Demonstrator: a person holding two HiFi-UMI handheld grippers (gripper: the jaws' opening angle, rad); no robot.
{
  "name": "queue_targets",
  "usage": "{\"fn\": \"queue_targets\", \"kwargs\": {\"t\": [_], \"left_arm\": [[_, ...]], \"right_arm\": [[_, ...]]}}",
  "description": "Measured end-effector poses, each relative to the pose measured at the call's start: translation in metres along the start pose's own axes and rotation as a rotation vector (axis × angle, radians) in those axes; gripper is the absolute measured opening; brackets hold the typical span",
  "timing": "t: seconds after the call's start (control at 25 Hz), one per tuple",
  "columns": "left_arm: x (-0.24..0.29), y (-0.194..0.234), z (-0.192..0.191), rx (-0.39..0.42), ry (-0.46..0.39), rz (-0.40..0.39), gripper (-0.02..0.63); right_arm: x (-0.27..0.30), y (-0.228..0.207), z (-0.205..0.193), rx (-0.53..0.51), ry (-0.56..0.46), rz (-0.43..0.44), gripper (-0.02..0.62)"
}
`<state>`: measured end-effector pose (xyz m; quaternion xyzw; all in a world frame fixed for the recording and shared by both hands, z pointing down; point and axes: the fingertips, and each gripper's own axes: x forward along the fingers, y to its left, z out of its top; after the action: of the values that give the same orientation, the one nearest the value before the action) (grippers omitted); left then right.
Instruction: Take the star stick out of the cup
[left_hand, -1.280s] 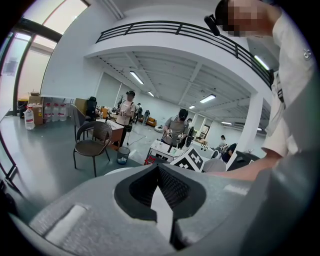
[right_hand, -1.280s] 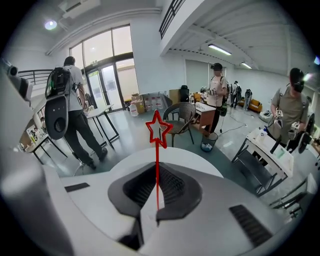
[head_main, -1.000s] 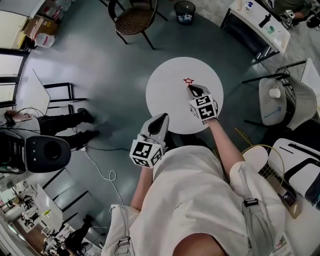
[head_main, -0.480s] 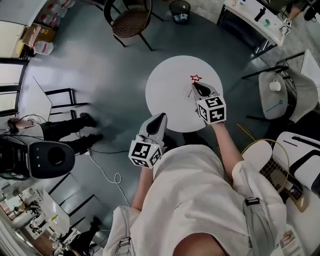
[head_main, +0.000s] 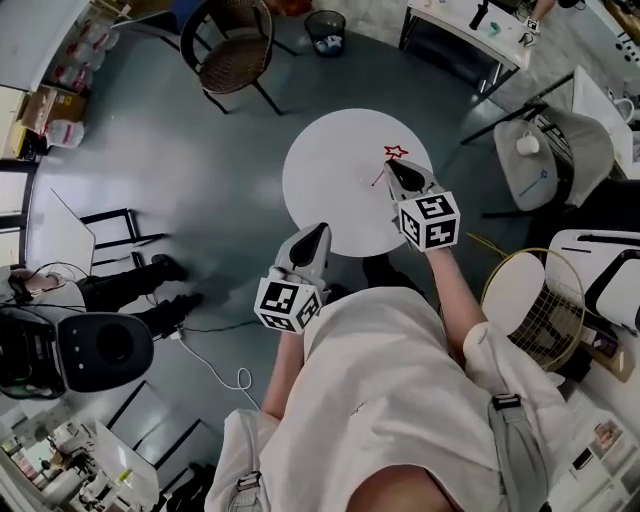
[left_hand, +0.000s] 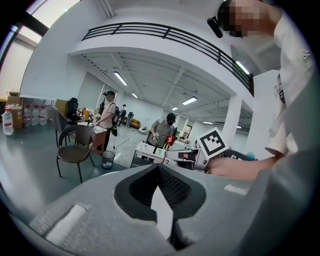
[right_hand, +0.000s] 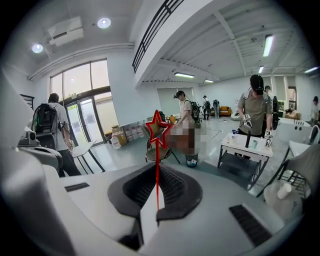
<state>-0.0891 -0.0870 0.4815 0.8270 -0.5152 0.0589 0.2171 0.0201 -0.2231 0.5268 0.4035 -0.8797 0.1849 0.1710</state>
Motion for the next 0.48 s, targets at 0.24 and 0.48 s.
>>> {"fn": "queue_targets", "kwargs": {"t": [0.24, 0.48], "left_arm": [[-0.031, -0.006, -0.015, 0.004, -0.002, -0.045, 0.009], [-0.075, 0.001, -0.030, 0.005, -0.004, -0.064, 0.009]], "right_arm": [[-0.035, 0.033, -0.006, 0.016, -0.031, -0.016, 0.021], [-0.067, 0.076, -0.026, 0.078, -0.053, -0.023, 0.021]]}}
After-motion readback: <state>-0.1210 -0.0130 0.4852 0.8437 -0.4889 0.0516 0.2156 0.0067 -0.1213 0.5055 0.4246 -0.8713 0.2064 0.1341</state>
